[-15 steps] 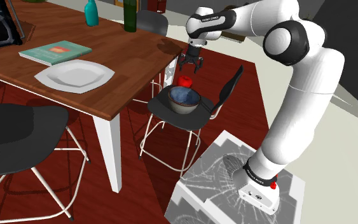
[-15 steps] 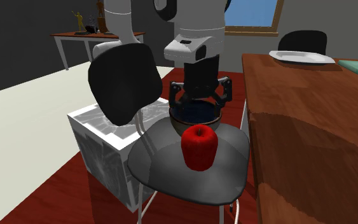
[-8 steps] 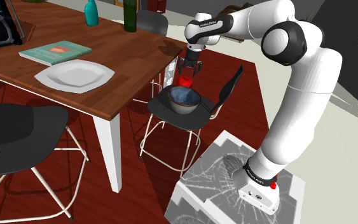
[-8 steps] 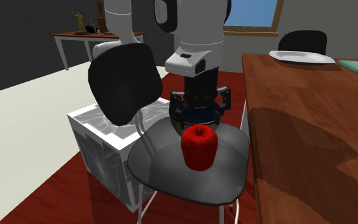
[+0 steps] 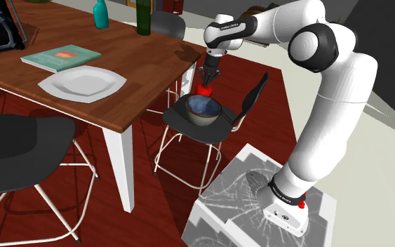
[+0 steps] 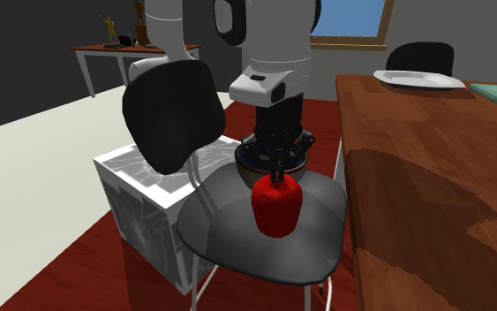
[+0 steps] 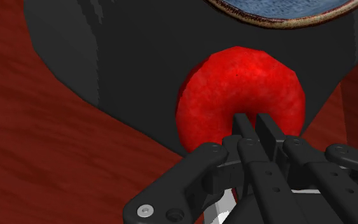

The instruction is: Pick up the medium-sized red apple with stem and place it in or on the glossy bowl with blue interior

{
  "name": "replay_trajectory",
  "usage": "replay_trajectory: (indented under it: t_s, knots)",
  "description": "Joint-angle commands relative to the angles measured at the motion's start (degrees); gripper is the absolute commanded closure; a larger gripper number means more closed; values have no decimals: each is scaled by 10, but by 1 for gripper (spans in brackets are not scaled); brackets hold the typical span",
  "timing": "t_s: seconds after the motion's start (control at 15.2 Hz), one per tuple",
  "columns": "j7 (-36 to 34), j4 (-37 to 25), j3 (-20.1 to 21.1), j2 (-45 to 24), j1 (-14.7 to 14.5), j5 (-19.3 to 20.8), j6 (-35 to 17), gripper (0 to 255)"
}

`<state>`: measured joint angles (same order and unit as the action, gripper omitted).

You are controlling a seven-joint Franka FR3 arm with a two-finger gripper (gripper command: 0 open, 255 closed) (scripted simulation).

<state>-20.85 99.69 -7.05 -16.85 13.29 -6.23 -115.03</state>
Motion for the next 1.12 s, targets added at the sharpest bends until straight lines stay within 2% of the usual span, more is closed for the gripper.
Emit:
replay_trajectory:
  t_s: [0.0,0.33,1.06]
  knots:
    - [0,0,0,0,0,0,0,255]
    - [0,0,0,0,0,0,0,255]
    - [-7,-58,-2,20,0,5,77,255]
